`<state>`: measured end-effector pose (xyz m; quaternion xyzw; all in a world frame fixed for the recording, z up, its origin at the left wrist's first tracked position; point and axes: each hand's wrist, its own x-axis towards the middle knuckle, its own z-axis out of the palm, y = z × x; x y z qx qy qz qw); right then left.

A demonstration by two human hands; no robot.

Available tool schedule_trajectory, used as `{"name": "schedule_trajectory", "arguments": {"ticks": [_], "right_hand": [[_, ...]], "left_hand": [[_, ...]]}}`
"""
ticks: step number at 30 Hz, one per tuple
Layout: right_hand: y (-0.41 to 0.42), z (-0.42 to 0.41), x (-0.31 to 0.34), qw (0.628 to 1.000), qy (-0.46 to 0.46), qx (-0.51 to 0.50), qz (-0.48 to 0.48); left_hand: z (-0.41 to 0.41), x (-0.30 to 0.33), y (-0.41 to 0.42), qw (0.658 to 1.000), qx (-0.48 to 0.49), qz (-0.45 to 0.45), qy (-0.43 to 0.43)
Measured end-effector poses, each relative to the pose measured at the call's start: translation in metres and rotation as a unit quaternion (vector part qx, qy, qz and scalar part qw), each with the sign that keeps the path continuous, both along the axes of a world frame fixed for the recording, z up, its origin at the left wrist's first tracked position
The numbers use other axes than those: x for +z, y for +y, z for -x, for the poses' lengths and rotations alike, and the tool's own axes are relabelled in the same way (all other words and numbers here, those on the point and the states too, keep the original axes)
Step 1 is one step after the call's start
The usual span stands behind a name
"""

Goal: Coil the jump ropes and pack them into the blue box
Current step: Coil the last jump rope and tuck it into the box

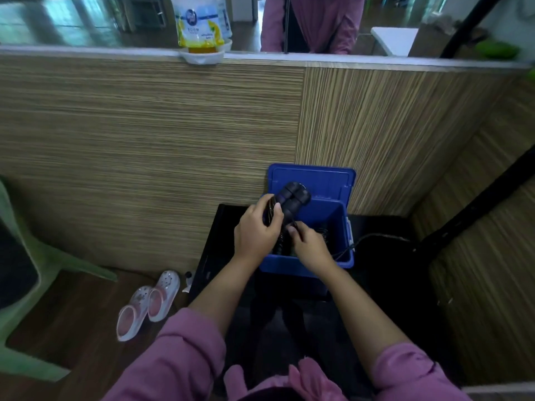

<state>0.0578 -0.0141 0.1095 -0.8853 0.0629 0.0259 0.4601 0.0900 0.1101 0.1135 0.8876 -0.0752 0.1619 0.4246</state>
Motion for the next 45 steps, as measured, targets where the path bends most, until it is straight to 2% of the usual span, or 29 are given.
{"name": "schedule_trajectory", "arguments": {"ticks": [3, 6, 9, 14, 19, 25, 29, 34, 40, 45], "right_hand": [[0.003, 0.005, 0.000, 0.996, -0.022, -0.016, 0.091], [0.006, 0.008, 0.007, 0.994, -0.033, -0.034, 0.096], [0.007, 0.009, 0.011, 0.996, 0.008, -0.010, 0.090], [0.010, 0.017, 0.016, 0.988, 0.040, 0.036, 0.146], [0.020, 0.027, 0.026, 0.990, -0.033, 0.008, 0.135], [0.019, 0.030, 0.041, 0.973, -0.011, 0.100, 0.209], [0.020, 0.034, 0.053, 0.964, -0.040, 0.114, 0.235], [0.014, 0.034, 0.060, 0.968, -0.087, 0.103, 0.210], [-0.007, 0.014, 0.070, 0.949, -0.149, 0.123, 0.250], [-0.030, -0.001, 0.073, 0.954, -0.134, 0.157, 0.217]], "left_hand": [[0.002, -0.004, -0.003, 0.999, 0.042, 0.005, 0.033], [0.005, -0.002, -0.008, 0.998, 0.060, 0.007, 0.036], [0.000, 0.001, -0.008, 0.996, 0.089, 0.003, 0.031], [-0.023, 0.003, 0.004, 0.985, 0.156, 0.060, 0.039], [-0.031, 0.009, 0.019, 0.980, 0.189, -0.004, 0.068], [-0.027, 0.002, 0.025, 0.976, 0.186, -0.082, 0.082], [-0.021, -0.003, 0.029, 0.970, 0.171, -0.135, 0.112], [-0.015, -0.003, 0.032, 0.970, 0.128, -0.185, 0.088], [-0.004, -0.010, 0.034, 0.958, 0.009, -0.287, -0.024], [0.010, -0.015, 0.039, 0.941, -0.118, -0.298, -0.104]]}}
